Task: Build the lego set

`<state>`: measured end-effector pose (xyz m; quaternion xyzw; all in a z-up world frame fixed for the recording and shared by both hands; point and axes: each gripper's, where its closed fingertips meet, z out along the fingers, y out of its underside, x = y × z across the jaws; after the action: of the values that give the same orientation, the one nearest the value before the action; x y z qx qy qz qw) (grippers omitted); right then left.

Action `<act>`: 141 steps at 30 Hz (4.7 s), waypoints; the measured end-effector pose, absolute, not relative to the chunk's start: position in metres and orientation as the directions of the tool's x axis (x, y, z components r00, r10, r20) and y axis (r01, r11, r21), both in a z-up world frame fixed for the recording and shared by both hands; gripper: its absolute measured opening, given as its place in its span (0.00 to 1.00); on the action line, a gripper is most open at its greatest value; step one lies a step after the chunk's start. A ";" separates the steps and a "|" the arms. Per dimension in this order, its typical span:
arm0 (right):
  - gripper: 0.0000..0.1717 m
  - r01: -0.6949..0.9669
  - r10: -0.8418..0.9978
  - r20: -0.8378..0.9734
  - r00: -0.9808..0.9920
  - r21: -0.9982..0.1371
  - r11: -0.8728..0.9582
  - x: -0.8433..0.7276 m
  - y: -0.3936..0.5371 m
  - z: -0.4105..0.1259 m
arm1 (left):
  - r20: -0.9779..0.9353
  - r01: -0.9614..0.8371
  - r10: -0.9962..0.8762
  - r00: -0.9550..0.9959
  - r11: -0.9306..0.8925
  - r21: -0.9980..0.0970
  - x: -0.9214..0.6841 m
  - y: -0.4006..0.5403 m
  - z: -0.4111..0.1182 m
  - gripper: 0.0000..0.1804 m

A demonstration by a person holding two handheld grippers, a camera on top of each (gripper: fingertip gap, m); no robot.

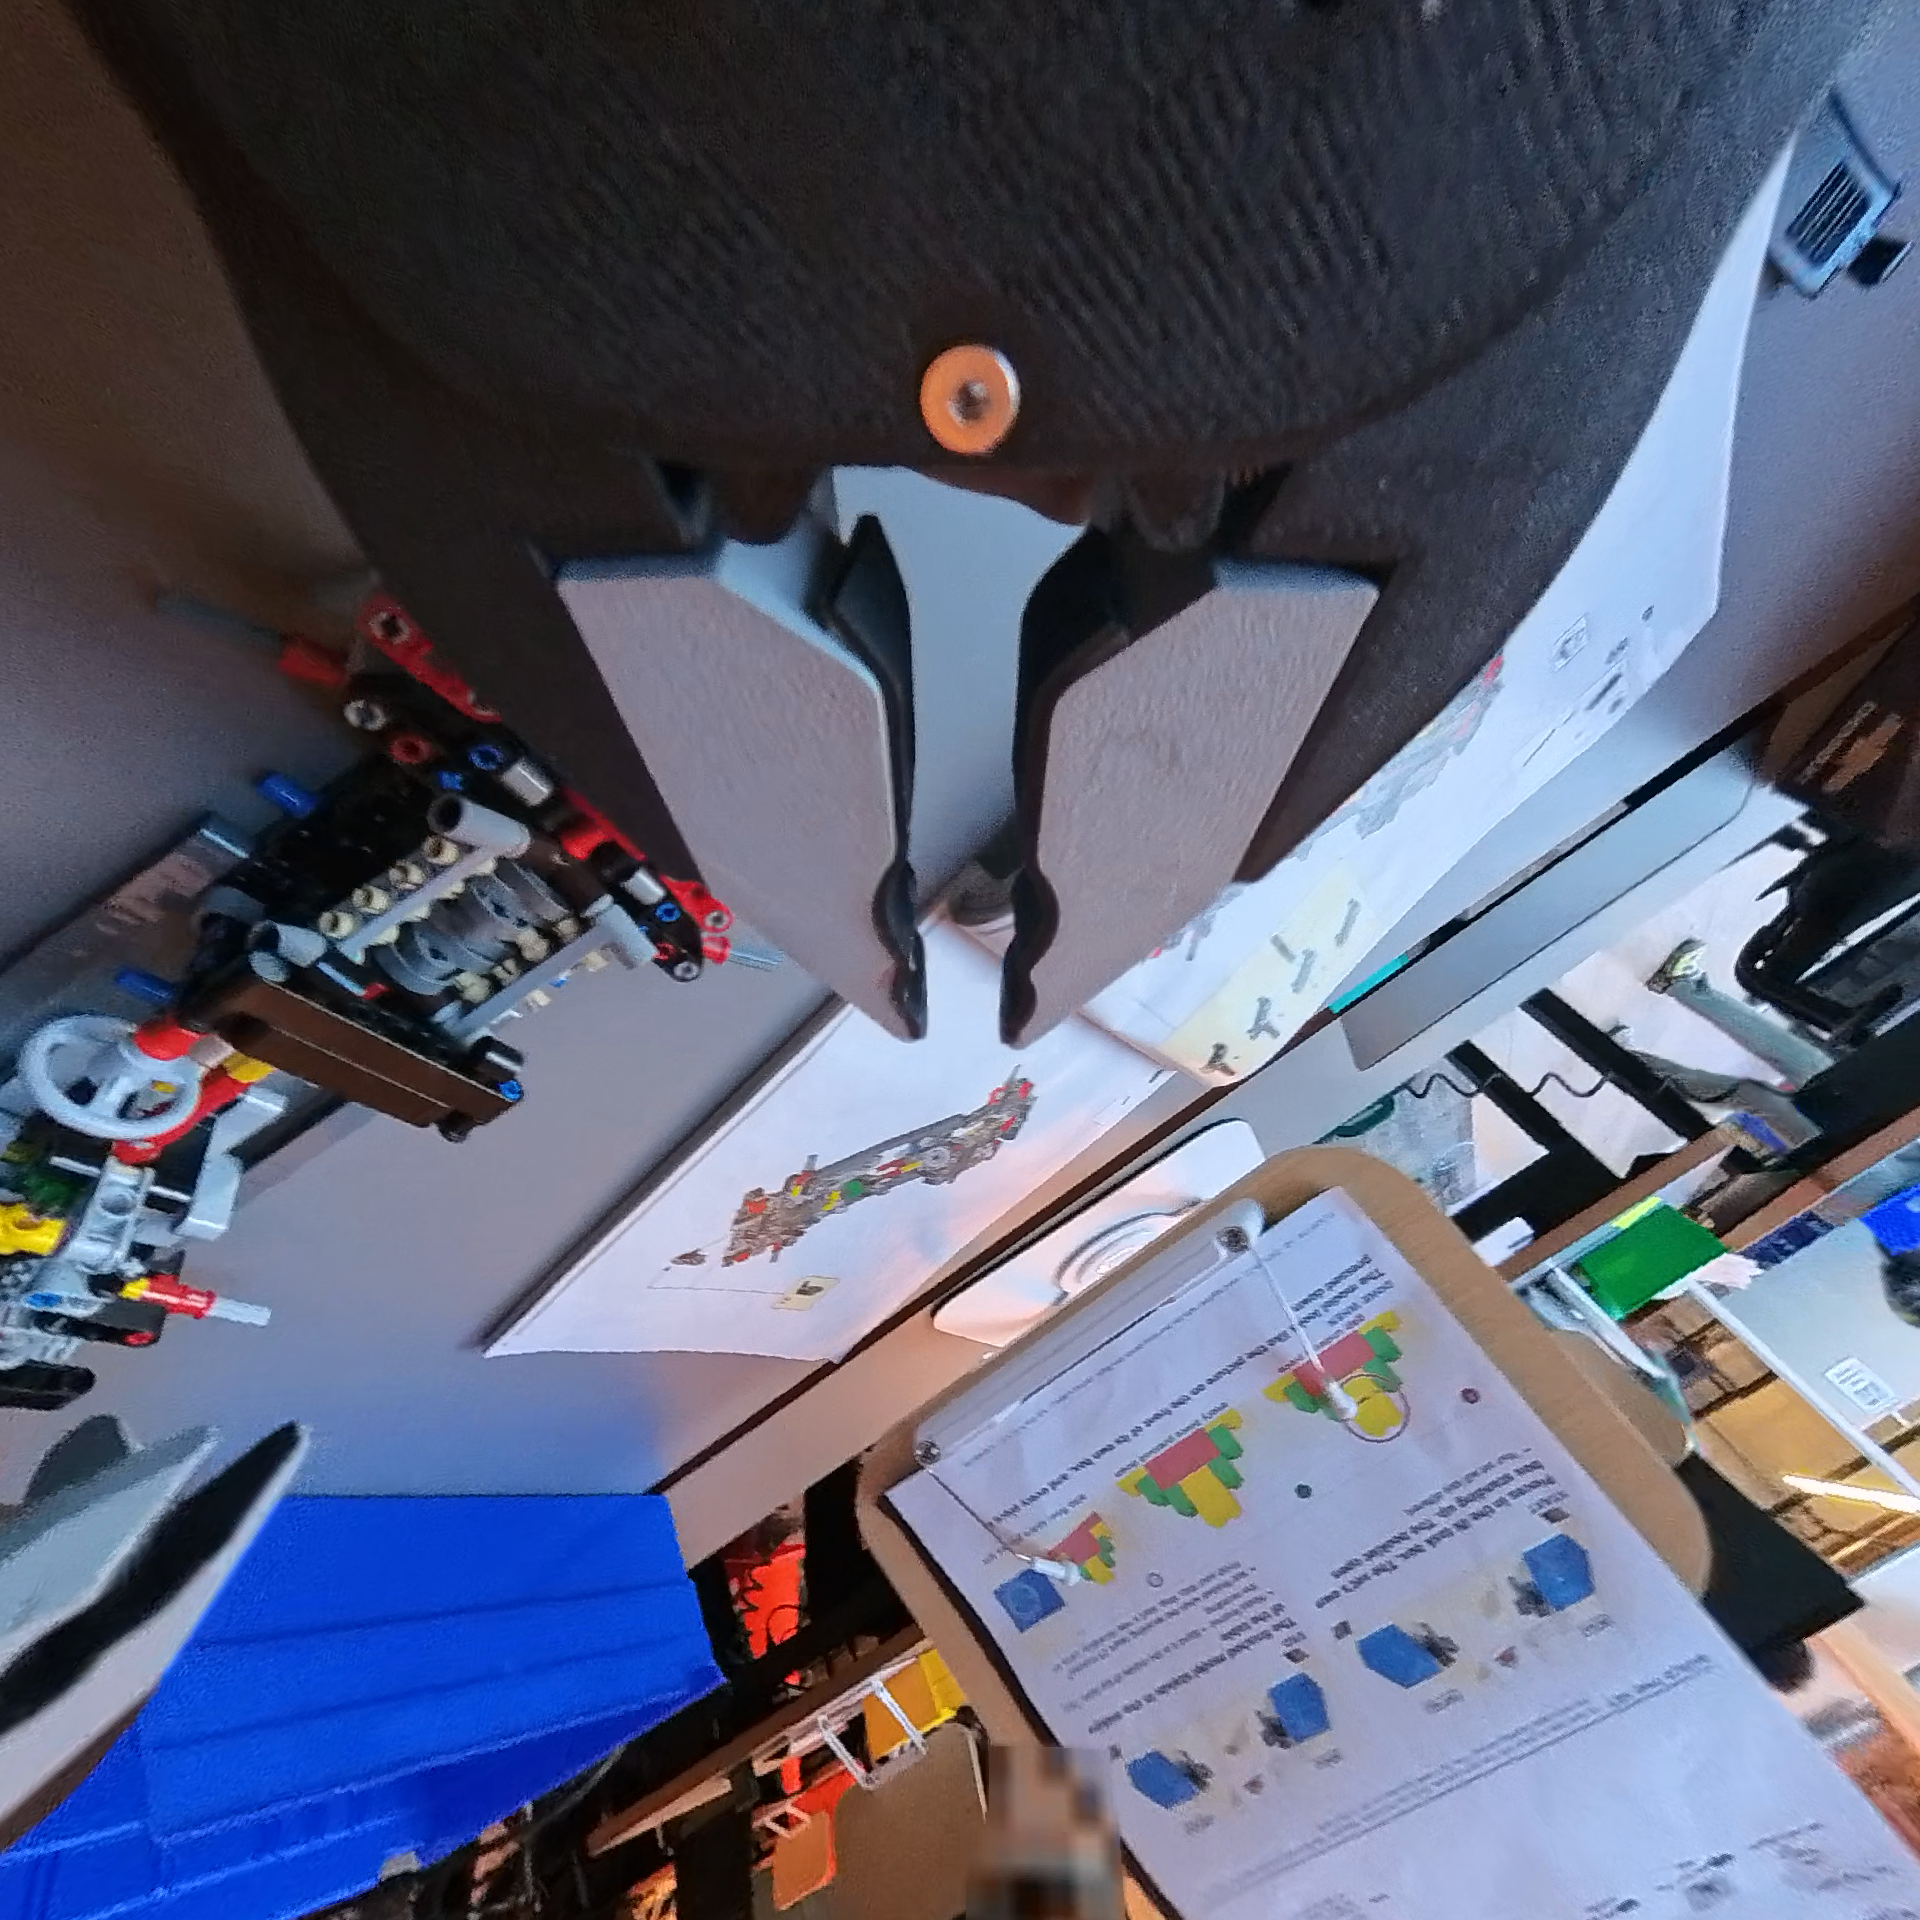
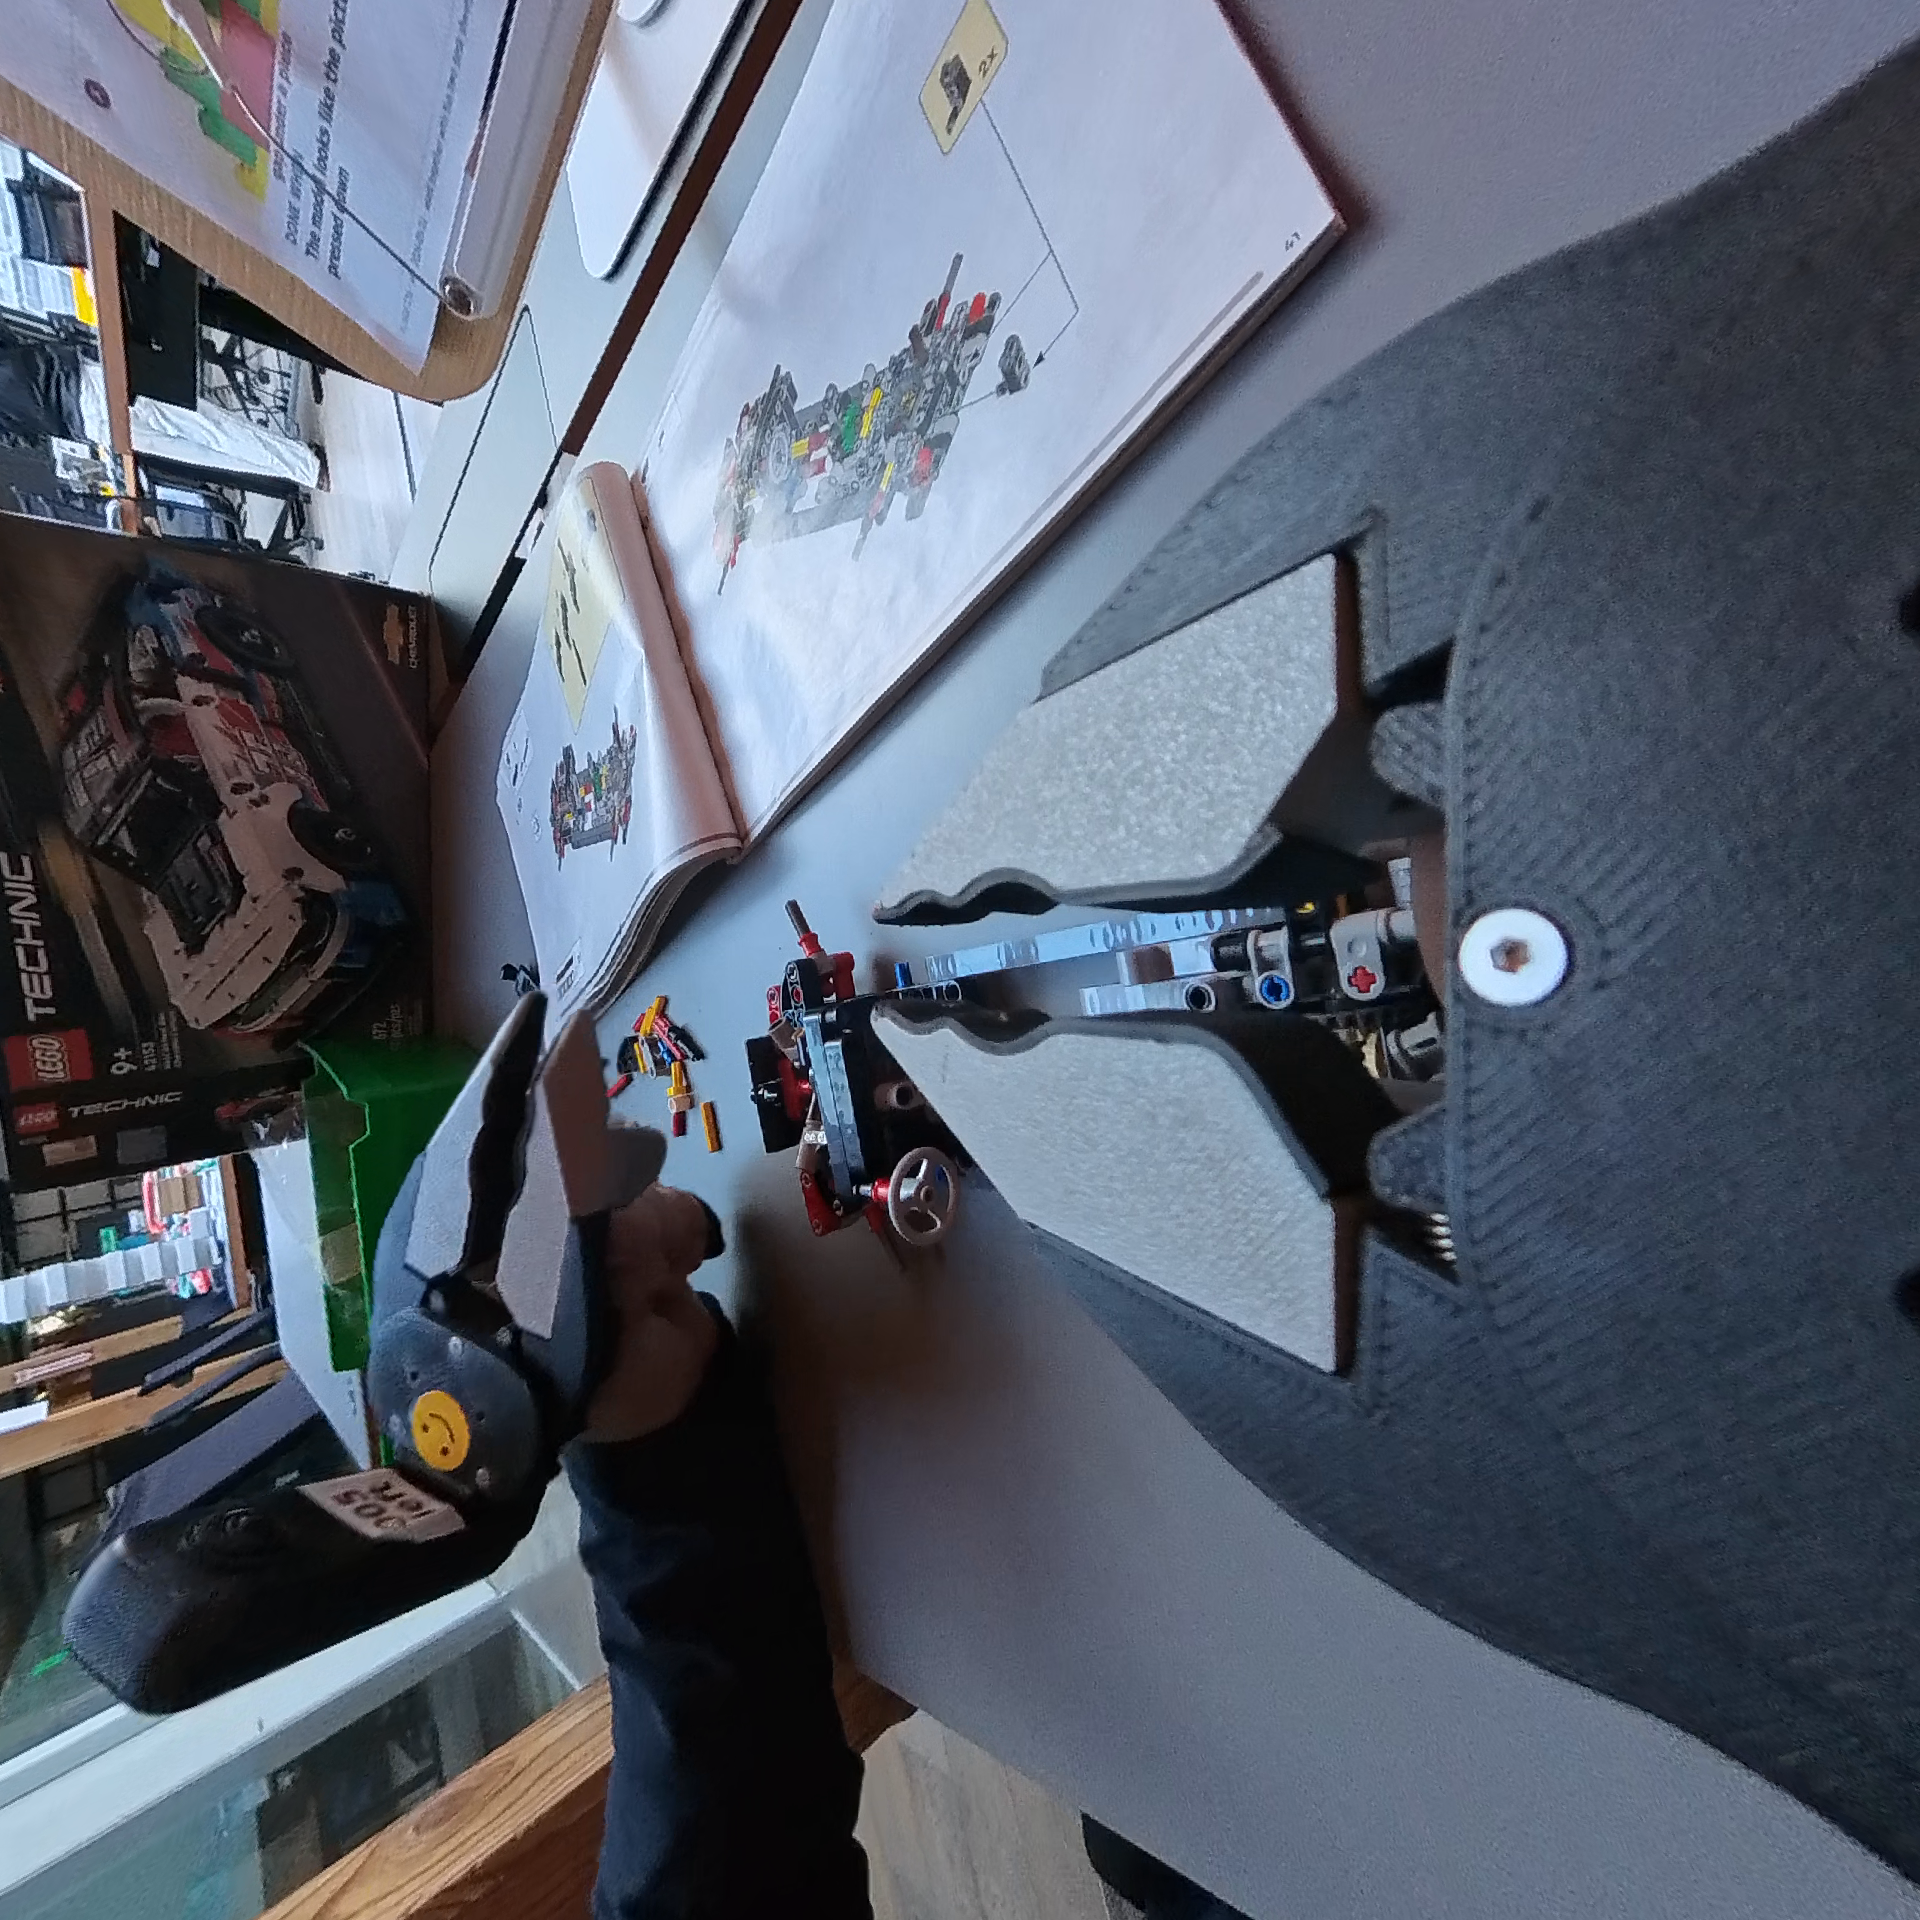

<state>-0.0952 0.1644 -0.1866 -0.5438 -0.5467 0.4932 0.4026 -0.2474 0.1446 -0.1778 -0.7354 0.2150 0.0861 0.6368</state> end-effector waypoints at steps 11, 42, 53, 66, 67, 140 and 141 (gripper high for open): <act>0.06 0.221 0.992 -0.075 -0.101 -0.974 -0.051 -0.095 0.160 -0.190 | -0.364 -0.374 -0.094 0.927 -0.129 -0.918 -0.292 0.113 -0.159 0.07; 0.30 0.381 0.949 -0.151 -0.276 -0.924 -0.036 -0.061 0.126 -0.192 | 0.192 -0.239 -0.650 0.736 -0.514 -0.824 -0.212 0.088 -0.235 0.30; 0.31 0.419 0.932 -0.169 -0.322 -0.908 -0.020 -0.064 0.113 -0.201 | 0.292 -0.275 -0.769 0.569 -0.512 -0.814 -0.176 0.060 -0.235 0.39; 0.31 0.324 0.967 -0.109 -0.231 -0.946 -0.029 -0.054 0.142 -0.181 | 0.237 -0.319 -0.768 0.595 -0.497 -0.807 -0.186 0.062 -0.240 0.33; 0.31 0.304 0.971 -0.102 -0.214 -0.952 -0.033 -0.053 0.146 -0.177 | 0.237 -0.320 -0.767 0.597 -0.498 -0.806 -0.186 0.062 -0.241 0.33; 0.16 0.150 0.978 0.067 0.198 -0.988 0.037 -0.033 0.208 -0.163 | 0.209 -0.286 -0.747 0.631 -0.474 -0.833 -0.179 0.065 -0.236 0.32; 0.15 0.154 0.979 0.063 0.194 -0.988 0.033 -0.034 0.207 -0.165 | 0.199 -0.280 -0.739 0.644 -0.470 -0.837 -0.181 0.069 -0.235 0.32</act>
<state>-0.0344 0.2075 -0.1647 -0.5713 -0.4957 0.3965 0.5204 -0.1805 0.0686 -0.2348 -0.8097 0.3147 -0.2815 0.4077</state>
